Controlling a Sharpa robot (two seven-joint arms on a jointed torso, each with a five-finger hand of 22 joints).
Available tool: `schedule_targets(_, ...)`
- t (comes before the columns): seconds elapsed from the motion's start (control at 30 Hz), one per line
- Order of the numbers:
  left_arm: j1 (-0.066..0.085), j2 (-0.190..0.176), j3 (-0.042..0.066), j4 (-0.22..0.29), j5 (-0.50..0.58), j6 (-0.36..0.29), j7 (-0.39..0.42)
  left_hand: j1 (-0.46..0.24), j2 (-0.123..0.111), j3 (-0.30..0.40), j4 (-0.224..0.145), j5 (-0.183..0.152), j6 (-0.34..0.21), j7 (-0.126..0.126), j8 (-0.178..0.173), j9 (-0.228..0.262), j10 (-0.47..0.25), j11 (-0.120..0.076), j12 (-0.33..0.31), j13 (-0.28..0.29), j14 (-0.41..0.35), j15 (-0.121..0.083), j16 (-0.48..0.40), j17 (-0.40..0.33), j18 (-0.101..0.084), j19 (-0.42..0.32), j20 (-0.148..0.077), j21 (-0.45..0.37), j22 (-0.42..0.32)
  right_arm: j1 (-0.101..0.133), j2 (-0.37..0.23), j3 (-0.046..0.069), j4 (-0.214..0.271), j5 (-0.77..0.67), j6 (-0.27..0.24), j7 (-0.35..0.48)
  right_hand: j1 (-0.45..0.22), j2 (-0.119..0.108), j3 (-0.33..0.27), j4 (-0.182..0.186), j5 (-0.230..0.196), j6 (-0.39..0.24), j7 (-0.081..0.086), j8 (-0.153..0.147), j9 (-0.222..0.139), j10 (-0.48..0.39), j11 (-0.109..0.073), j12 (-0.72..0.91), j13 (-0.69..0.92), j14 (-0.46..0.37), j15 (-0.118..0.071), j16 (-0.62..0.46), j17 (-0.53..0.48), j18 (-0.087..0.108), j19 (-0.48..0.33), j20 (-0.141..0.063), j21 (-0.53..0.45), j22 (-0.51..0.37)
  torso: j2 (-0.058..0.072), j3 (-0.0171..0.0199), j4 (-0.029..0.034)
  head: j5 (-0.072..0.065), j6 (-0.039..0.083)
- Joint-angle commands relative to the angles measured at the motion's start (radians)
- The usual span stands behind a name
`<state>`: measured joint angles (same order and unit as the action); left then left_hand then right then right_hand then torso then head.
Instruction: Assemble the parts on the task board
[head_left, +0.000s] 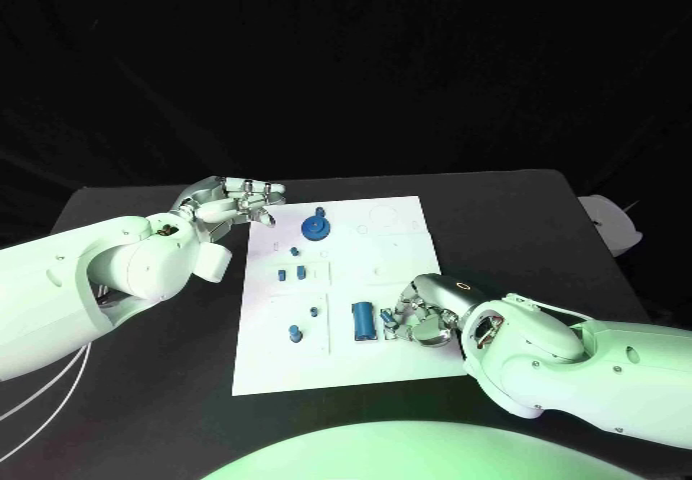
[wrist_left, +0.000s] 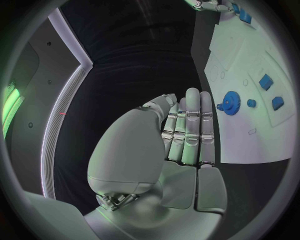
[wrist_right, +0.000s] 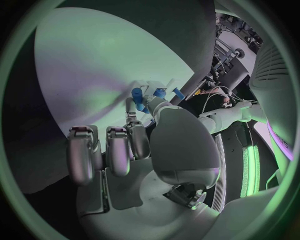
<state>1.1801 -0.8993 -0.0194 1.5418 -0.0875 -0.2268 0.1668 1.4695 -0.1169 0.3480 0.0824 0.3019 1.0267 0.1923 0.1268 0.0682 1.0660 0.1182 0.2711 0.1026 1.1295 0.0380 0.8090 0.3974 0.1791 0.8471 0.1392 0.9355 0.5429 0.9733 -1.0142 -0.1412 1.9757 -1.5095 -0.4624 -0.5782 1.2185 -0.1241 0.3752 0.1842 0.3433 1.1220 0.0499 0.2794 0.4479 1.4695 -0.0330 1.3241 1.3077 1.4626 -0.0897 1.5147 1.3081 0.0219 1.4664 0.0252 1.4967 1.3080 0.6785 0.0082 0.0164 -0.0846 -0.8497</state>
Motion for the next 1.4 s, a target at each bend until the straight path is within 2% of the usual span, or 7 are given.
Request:
schedule_targets(0.03,0.0,0.001,0.0,0.003,-0.001,0.021,0.003,0.005,0.005,0.007,-0.003,0.002,-0.007,-0.003,0.006,0.0,-0.007,0.001,0.003,0.002,0.002,0.004,-0.004,-0.001,0.005,0.005,0.0,-0.002,-0.001,-0.002,0.003,-0.001,-0.004,0.019,0.039,-0.009,-0.014,0.002,-0.005,0.011,0.009,0.021,-0.015,0.007,0.0,0.021,-0.003,0.005,0.124,0.088,-0.003,0.005,0.165,-0.007,0.075,-0.004,0.005,0.243,0.0,0.0002,-0.0007,0.001,-0.002)
schedule_targets(0.5,0.0,-0.001,0.0,0.003,-0.001,0.022,0.001,0.024,0.009,0.026,-0.021,0.003,-0.008,-0.001,0.009,0.0,-0.01,0.002,0.011,0.001,-0.001,0.003,-0.006,-0.005,0.005,0.003,-0.004,0.009,0.007,-0.003,0.006,-0.001,-0.007,0.013,0.048,-0.01,-0.082,0.017,-0.052,0.055,0.033,0.031,-0.017,0.012,0.006,0.026,-0.005,0.016,0.131,0.089,-0.005,0.006,0.168,-0.008,0.078,-0.006,0.01,0.244,0.0,0.0001,-0.001,0.001,-0.005)
schedule_targets(0.67,0.0,-0.001,0.0,0.004,-0.001,0.023,0.0,0.025,0.009,0.028,-0.022,0.003,-0.008,-0.001,0.01,0.0,-0.011,0.002,0.012,0.001,-0.001,0.003,-0.007,-0.005,0.005,0.003,-0.004,0.01,0.008,-0.003,0.007,-0.001,-0.005,0.008,0.048,-0.01,-0.103,0.013,-0.075,0.071,0.036,0.033,-0.017,0.013,0.008,0.027,-0.004,0.018,0.133,0.089,-0.005,0.006,0.167,-0.008,0.078,-0.006,0.01,0.244,0.0,0.0004,-0.0006,0.001,-0.006)
schedule_targets(0.77,0.0,-0.002,0.0,0.004,-0.001,0.023,0.0,0.025,0.009,0.028,-0.022,0.003,-0.008,-0.001,0.01,0.0,-0.011,0.002,0.012,0.001,-0.001,0.003,-0.007,-0.005,0.005,0.003,-0.004,0.01,0.008,-0.003,0.007,-0.001,-0.005,0.004,0.043,-0.009,-0.129,0.003,-0.113,0.09,0.075,0.034,-0.017,0.014,0.009,0.027,-0.004,0.018,0.134,0.089,-0.005,0.006,0.167,-0.008,0.077,-0.006,0.009,0.244,0.0,0.0008,0.0,0.001,-0.006)
schedule_targets(0.87,0.0,-0.002,0.0,0.003,-0.001,0.022,0.0,0.025,0.009,0.028,-0.022,0.003,-0.008,-0.001,0.01,0.0,-0.011,0.002,0.012,0.001,-0.001,0.003,-0.007,-0.005,0.005,0.003,-0.004,0.01,0.008,-0.003,0.006,-0.001,-0.004,0.0,0.039,-0.009,-0.139,0.001,-0.139,0.098,0.088,0.035,-0.017,0.014,0.01,0.027,-0.004,0.018,0.134,0.089,-0.005,0.006,0.167,-0.008,0.077,-0.006,0.009,0.244,0.0,0.0006,-0.0006,0.001,-0.006)
schedule_targets(1.2,0.0,-0.003,0.0,0.003,-0.001,0.023,0.0,0.026,0.009,0.03,-0.023,0.003,-0.008,-0.001,0.01,0.0,-0.011,0.002,0.013,0.001,-0.001,0.003,-0.007,-0.005,0.005,0.002,-0.005,0.011,0.009,-0.003,-0.017,-0.001,0.02,-0.011,0.021,0.0,-0.1,0.006,-0.174,0.077,0.103,0.033,-0.02,0.015,0.013,0.027,-0.007,0.019,0.136,0.089,-0.007,0.006,0.168,-0.008,0.078,-0.008,0.011,0.245,-0.001,0.001,-0.0009,-0.001,-0.003)
schedule_targets(1.4,0.0,-0.002,0.0,0.001,-0.001,0.024,0.006,0.021,0.008,0.031,-0.022,0.002,-0.008,0.0,0.01,-0.001,-0.012,0.003,0.014,0.001,-0.001,0.004,-0.007,-0.006,0.004,0.0,-0.004,0.014,0.011,0.001,-0.044,0.002,0.04,-0.008,-0.005,0.036,-0.054,-0.002,-0.196,0.047,0.083,0.03,-0.021,0.015,0.015,0.025,-0.008,0.014,0.134,0.088,-0.008,0.004,0.164,-0.006,0.075,-0.009,0.003,0.242,-0.005,-0.0017,-0.0027,-0.004,0.006)
